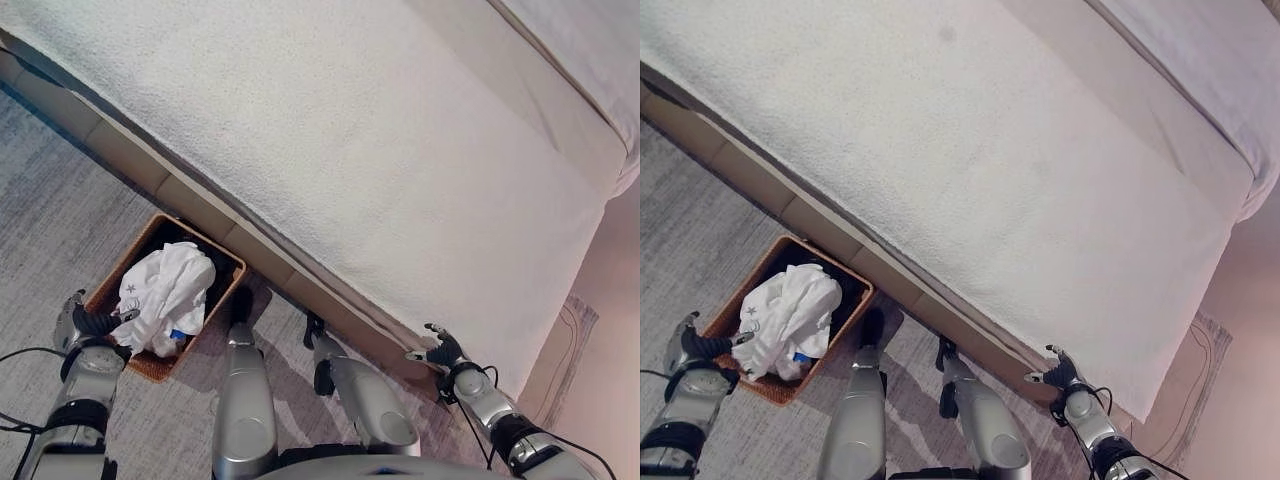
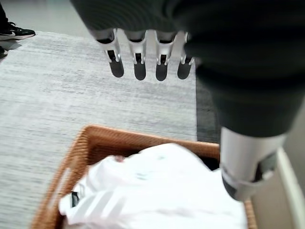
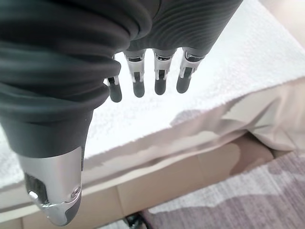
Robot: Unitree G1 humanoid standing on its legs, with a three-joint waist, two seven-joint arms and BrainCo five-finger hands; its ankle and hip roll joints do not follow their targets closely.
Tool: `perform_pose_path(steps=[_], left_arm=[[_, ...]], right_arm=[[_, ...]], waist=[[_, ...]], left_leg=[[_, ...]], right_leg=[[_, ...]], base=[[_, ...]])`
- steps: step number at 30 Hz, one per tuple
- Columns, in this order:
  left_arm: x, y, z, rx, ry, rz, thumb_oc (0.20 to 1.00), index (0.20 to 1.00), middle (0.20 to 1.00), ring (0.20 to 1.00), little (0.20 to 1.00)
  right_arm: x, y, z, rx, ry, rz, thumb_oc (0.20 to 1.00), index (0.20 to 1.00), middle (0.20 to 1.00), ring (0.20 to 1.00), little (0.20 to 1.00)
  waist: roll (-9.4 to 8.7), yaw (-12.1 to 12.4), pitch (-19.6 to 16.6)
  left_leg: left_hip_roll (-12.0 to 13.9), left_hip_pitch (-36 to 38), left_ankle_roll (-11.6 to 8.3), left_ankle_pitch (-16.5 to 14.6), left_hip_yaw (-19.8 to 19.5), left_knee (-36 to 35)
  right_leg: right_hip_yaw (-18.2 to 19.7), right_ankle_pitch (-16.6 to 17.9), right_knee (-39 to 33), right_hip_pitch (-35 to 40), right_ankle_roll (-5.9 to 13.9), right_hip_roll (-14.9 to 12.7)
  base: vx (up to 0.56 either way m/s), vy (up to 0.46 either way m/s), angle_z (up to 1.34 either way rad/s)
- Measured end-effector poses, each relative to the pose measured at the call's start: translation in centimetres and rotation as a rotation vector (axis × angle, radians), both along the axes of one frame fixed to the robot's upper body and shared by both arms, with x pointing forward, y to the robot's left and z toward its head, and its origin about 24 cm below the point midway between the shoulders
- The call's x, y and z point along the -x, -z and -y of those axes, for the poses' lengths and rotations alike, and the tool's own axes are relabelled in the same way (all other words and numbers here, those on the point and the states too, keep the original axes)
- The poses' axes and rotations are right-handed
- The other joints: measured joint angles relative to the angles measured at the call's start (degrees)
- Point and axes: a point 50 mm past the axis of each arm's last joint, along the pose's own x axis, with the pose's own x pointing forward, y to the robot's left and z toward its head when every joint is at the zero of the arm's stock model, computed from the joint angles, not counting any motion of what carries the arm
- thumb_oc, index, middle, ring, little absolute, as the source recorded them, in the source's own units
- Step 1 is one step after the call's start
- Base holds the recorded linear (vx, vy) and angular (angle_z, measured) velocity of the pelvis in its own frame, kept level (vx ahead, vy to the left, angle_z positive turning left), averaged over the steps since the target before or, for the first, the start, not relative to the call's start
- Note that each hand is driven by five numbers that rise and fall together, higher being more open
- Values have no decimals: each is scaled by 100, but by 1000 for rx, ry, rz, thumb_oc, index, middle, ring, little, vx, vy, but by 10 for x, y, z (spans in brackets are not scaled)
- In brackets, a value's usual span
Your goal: Pick up clothes into the bucket
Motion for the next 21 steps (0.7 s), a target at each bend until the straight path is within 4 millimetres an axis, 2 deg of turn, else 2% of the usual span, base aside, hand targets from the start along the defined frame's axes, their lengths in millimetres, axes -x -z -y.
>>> perform_pose_path(steps=[6, 9, 12, 13, 15, 17, 18, 21], left_arm=[[11, 35, 21, 142, -49, -43, 1000, 1000, 1000, 1000, 1000], [21, 54, 34, 218, -60, -74, 1000, 1000, 1000, 1000, 1000], [29, 73, 54, 356, -61, -89, 1000, 1000, 1000, 1000, 1000], [31, 78, 60, 390, -58, -93, 1000, 1000, 1000, 1000, 1000], [45, 98, 81, 574, -63, -103, 1000, 1000, 1000, 1000, 1000], [55, 110, 97, 656, -41, -138, 1000, 1000, 1000, 1000, 1000], [63, 116, 103, 685, -27, -165, 1000, 1000, 1000, 1000, 1000], [74, 124, 115, 738, 16, -216, 1000, 1000, 1000, 1000, 1000]], right_arm=[[1, 1, 1, 2, 11, -9, 1000, 1000, 1000, 1000, 1000], [3, 2, 4, 9, 26, -18, 1000, 1000, 1000, 1000, 1000], [6, 2, 14, 21, 74, -33, 1000, 1000, 1000, 1000, 1000], [7, 3, 18, 25, 83, -41, 1000, 1000, 1000, 1000, 1000], [12, 3, 29, 30, 122, -53, 1000, 1000, 1000, 1000, 1000], [23, 7, 35, 42, 124, -88, 1000, 1000, 1000, 1000, 1000], [28, 8, 37, 38, 136, -100, 1000, 1000, 1000, 1000, 1000], [42, 15, 43, 21, 175, -143, 1000, 1000, 1000, 1000, 1000]], waist=[[190, 51, 129], [390, 51, 159], [718, 11, 54], [804, -15, -12], [1156, -110, -283], [1370, -177, -619], [1456, -257, -764], [1568, -370, -1143]], left_leg=[[-121, 268, 49, 43, 34, -145], [-166, 513, 72, 77, 75, -293], [-231, 884, 119, 111, 100, -499], [-244, 960, 127, 115, 98, -547], [-299, 1313, 165, 137, 93, -764], [-321, 1464, 195, 158, 89, -890], [-329, 1586, 222, 180, 77, -966], [-310, 1684, 231, 187, 62, -992]], right_leg=[[10, -7, -36, 210, -10, -123], [30, -21, -29, 374, -6, -206], [73, -36, -33, 639, 10, -290], [73, -46, -25, 686, 18, -303], [70, -112, -35, 944, 61, -371], [56, -182, -50, 1057, 73, -392], [5, -219, -62, 1164, 76, -389], [-14, -266, -128, 1291, 69, -380]], base=[[46, 36, 2], [89, 15, -1], [118, 4, -1], [130, -5, 7], [130, -6, 3], [103, -17, 7], [80, -37, 11], [70, -46, 4]])
